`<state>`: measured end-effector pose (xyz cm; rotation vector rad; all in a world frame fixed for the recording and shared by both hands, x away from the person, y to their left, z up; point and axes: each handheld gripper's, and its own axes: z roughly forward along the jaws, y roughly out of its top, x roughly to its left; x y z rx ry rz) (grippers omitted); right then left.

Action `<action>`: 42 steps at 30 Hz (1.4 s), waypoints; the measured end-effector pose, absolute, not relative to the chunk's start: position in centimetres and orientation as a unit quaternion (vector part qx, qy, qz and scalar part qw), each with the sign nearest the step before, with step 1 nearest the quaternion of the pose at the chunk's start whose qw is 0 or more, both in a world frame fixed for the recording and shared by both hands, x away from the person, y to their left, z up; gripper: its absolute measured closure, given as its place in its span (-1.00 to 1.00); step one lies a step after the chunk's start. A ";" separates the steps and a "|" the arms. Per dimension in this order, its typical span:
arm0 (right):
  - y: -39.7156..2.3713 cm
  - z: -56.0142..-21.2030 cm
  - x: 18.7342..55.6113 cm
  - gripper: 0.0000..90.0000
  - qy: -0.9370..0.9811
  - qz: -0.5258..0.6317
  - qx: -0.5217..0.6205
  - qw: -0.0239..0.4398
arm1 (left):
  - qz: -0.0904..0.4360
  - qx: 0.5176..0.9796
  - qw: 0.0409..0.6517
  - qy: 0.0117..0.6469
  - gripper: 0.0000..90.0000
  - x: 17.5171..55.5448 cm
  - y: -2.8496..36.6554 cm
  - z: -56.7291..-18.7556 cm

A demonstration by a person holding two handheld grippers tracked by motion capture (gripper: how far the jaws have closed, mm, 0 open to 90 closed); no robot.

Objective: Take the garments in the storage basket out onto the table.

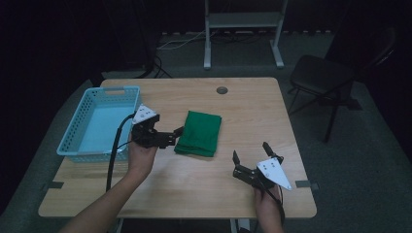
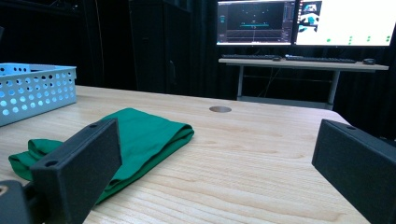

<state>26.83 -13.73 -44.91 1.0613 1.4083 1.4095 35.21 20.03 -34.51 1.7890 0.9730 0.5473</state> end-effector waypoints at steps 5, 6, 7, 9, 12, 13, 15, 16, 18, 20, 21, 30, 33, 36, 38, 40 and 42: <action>-13.7 -44.9 26.8 -0.98 0.564 0.564 0.425 0.427 | 0.228 0.733 0.498 0.404 -1.00 34.8 21.3 -34.8; -13.7 -44.9 26.8 -0.98 0.563 0.565 0.426 0.426 | 0.230 0.732 0.498 0.404 -1.00 34.8 21.5 -34.8; -13.7 -44.9 26.8 -0.98 0.563 0.565 0.426 0.426 | 0.231 0.733 0.498 0.401 -1.00 34.7 21.6 -34.8; -13.7 -44.9 26.8 -0.98 0.563 0.565 0.426 0.426 | 0.236 0.734 0.501 0.394 -1.00 34.3 21.9 -34.8; -13.7 -44.9 26.8 -0.98 0.563 0.565 0.426 0.427 | 0.235 0.732 0.505 0.392 -1.00 33.8 22.1 -34.8; -13.7 -44.9 26.8 -0.98 0.563 0.565 0.426 0.426 | 0.235 0.734 0.504 0.389 -1.00 33.7 22.2 -34.8; -13.7 -44.9 26.8 -0.98 0.564 0.564 0.426 0.428 | 0.238 0.737 0.504 0.382 -1.00 33.3 22.3 -34.8; -13.7 -44.9 26.8 -0.98 0.564 0.564 0.425 0.428 | 0.240 0.737 0.504 0.380 -1.00 33.1 22.4 -34.9; -13.7 -44.9 26.8 -0.98 0.563 0.564 0.426 0.428 | 0.239 0.741 0.502 0.375 -1.00 32.9 22.6 -34.9; -13.7 -44.9 26.8 -0.98 0.563 0.564 0.427 0.428 | 0.238 0.741 0.505 0.374 -1.00 32.6 23.0 -35.0; -13.7 -44.9 26.8 -0.98 0.563 0.565 0.426 0.428 | 0.240 0.739 0.505 0.375 -1.00 32.4 23.2 -35.0; -13.7 -44.9 26.8 -0.98 0.563 0.564 0.426 0.428 | 0.244 0.730 0.518 0.374 -1.00 31.1 24.9 -35.1; -13.7 -44.9 26.8 -0.98 0.562 0.564 0.427 0.428 | 0.246 0.727 0.523 0.371 -1.00 30.7 25.4 -34.9; -13.7 -44.9 26.8 -0.98 0.562 0.564 0.427 0.429 | 0.246 0.726 0.524 0.371 -1.00 30.4 25.8 -34.8; -13.7 -44.9 26.8 -0.98 0.562 0.564 0.427 0.429 | 0.245 0.725 0.525 0.373 -1.00 30.1 26.2 -34.9; -13.7 -44.9 26.8 -0.98 0.562 0.564 0.427 0.428 | 0.247 0.725 0.525 0.372 -1.00 29.9 26.7 -34.9; -13.7 -44.9 26.8 -0.98 0.563 0.563 0.427 0.429 | 0.248 0.724 0.524 0.374 -1.00 29.8 27.1 -34.9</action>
